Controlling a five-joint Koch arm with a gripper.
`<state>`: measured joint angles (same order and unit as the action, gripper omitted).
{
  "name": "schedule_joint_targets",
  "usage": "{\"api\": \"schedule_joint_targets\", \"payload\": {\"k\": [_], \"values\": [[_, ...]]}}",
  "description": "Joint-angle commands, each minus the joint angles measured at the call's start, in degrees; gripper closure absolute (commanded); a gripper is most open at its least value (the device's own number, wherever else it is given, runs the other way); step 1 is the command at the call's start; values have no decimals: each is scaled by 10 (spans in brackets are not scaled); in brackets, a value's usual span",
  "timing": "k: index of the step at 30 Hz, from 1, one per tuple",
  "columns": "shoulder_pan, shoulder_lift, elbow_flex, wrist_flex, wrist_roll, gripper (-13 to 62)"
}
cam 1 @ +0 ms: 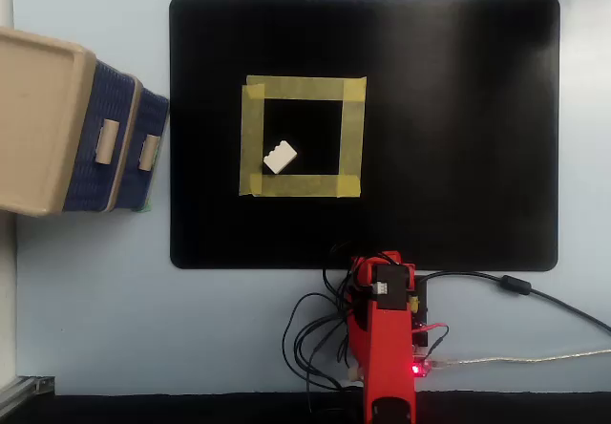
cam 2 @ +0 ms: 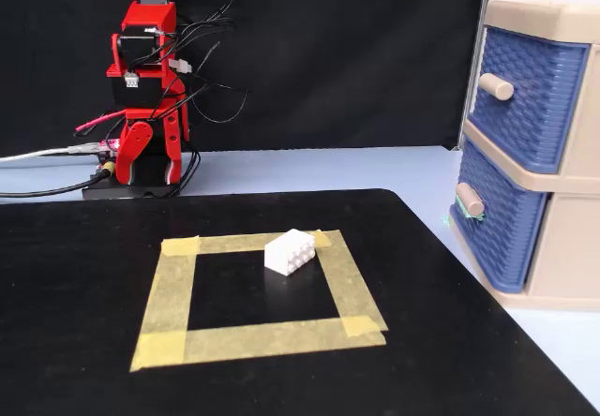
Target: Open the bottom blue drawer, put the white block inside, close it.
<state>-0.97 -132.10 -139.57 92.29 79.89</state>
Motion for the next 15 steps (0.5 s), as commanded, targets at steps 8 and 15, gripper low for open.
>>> {"api": "schedule_joint_targets", "payload": {"k": [8,15], "values": [[-4,-25,-13,36,0,150],[11,-19,216,40,63,159]]}}
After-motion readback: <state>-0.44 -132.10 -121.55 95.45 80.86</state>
